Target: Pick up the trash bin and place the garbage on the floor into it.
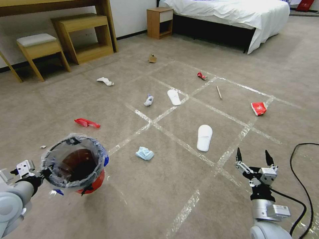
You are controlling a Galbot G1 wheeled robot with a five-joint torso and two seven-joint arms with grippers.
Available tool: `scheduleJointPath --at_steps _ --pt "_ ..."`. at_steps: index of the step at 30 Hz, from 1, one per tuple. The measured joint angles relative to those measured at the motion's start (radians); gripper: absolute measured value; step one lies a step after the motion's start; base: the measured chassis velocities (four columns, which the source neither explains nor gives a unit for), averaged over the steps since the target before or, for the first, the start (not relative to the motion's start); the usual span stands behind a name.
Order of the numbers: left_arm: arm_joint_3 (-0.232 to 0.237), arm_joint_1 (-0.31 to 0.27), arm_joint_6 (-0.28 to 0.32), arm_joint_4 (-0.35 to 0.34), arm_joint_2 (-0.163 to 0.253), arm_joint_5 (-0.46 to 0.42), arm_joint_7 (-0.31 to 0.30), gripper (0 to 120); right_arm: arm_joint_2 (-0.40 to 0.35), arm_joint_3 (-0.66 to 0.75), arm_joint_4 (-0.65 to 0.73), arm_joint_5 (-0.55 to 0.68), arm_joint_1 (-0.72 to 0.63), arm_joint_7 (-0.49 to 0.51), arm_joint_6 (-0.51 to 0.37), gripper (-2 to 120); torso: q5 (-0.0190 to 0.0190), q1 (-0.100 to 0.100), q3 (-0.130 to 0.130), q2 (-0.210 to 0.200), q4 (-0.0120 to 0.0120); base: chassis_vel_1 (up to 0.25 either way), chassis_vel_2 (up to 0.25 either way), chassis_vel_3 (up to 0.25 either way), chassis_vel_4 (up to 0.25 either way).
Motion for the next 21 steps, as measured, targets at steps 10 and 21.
scheduleJointPath --at_steps 10,21 --pt "0.0 0.006 -0.006 0.0 -0.006 0.01 0.002 1 -0.001 -0.006 0.0 0.002 0.0 0.0 0.0 100 0.0 0.0 0.0 0.0 0.0003 -0.109 0.105 0.105 -0.106" --pt "-0.001 0.007 -0.008 0.0 -0.008 0.013 0.003 1 -0.002 -0.007 0.0 0.003 -0.001 0.001 0.0 100 0.0001 0.0 0.0 0.0 0.0002 -0.056 0.04 0.05 -0.052"
